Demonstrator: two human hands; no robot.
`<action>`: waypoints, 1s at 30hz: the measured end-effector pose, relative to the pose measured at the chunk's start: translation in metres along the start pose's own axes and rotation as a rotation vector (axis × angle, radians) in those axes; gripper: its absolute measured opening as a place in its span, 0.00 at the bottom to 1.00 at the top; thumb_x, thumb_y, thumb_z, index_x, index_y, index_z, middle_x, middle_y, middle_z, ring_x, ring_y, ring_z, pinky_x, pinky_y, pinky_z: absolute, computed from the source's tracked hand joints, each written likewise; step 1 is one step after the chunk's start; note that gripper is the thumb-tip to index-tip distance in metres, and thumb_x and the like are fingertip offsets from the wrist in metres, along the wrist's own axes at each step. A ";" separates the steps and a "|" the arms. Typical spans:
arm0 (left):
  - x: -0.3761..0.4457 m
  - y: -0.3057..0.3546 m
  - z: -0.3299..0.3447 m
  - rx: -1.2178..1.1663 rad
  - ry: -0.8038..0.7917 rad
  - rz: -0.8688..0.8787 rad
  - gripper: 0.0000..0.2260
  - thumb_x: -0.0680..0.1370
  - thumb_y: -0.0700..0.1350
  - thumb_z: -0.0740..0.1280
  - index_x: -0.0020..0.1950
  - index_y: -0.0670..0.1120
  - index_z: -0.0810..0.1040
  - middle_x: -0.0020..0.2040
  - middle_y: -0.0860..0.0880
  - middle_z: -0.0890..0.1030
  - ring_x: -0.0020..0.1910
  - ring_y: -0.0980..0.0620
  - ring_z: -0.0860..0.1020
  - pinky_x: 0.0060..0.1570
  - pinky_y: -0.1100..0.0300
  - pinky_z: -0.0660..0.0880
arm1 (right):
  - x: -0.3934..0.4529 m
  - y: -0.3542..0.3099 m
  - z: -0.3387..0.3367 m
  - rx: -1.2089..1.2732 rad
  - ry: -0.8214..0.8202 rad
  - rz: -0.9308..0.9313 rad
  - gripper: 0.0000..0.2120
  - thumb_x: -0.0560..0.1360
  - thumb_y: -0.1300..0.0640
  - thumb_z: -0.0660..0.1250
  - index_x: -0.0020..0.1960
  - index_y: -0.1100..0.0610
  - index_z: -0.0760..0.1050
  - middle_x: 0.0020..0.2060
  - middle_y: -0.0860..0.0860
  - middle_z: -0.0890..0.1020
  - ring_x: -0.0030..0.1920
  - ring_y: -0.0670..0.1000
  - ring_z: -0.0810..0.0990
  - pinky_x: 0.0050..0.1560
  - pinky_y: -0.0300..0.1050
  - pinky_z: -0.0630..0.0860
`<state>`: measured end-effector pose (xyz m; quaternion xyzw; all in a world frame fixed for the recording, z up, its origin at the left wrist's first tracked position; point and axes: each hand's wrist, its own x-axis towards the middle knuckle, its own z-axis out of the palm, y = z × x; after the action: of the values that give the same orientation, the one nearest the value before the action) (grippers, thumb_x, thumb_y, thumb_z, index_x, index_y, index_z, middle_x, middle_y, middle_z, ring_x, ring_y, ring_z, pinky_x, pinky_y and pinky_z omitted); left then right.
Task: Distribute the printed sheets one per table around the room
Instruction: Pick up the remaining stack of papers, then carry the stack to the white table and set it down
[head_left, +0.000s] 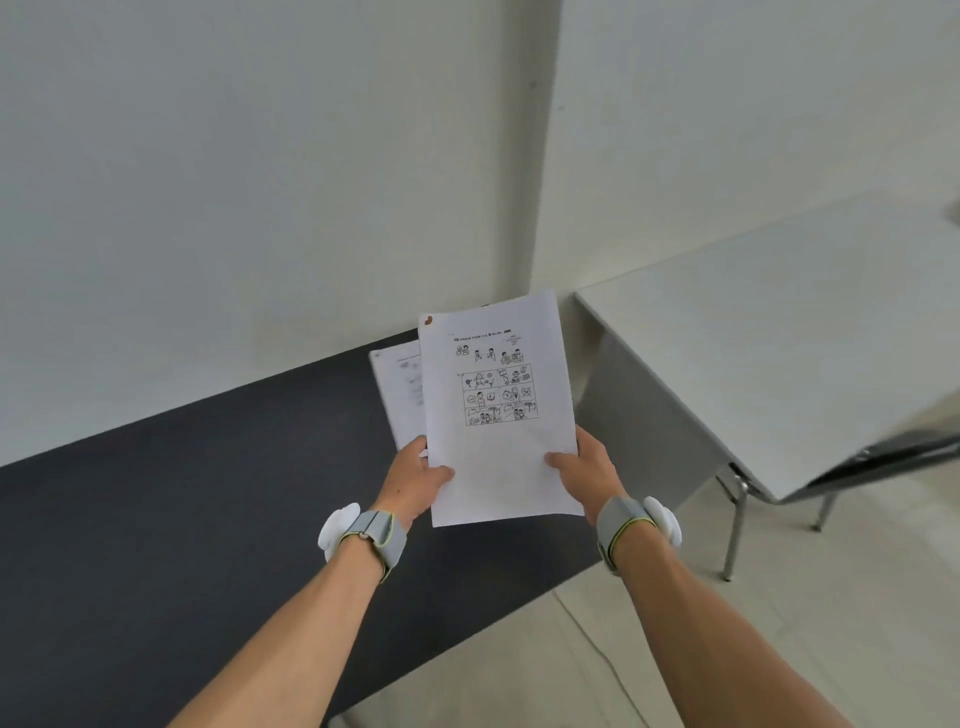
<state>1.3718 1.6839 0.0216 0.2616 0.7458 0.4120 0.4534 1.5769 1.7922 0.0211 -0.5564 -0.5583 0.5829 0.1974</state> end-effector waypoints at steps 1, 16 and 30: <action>0.000 0.012 0.024 0.005 -0.011 0.019 0.17 0.77 0.32 0.66 0.64 0.44 0.76 0.57 0.44 0.84 0.52 0.46 0.84 0.51 0.56 0.79 | 0.000 0.003 -0.026 0.001 0.024 -0.001 0.18 0.77 0.65 0.64 0.61 0.47 0.77 0.52 0.45 0.84 0.53 0.51 0.82 0.48 0.45 0.76; 0.029 0.119 0.280 0.235 -0.221 0.133 0.18 0.76 0.34 0.66 0.64 0.45 0.74 0.60 0.43 0.82 0.58 0.43 0.81 0.63 0.45 0.77 | 0.006 0.048 -0.284 0.017 0.346 0.045 0.17 0.75 0.61 0.66 0.63 0.51 0.77 0.54 0.53 0.84 0.54 0.59 0.82 0.59 0.56 0.79; 0.135 0.212 0.488 0.328 -0.284 0.185 0.13 0.75 0.35 0.65 0.59 0.43 0.75 0.57 0.43 0.82 0.57 0.40 0.80 0.62 0.44 0.77 | 0.115 0.051 -0.484 0.044 0.408 0.087 0.15 0.76 0.64 0.65 0.61 0.53 0.78 0.53 0.55 0.84 0.53 0.58 0.83 0.58 0.54 0.80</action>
<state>1.7490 2.0821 0.0179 0.4544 0.7044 0.2841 0.4653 1.9824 2.0837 0.0449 -0.6822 -0.4693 0.4780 0.2930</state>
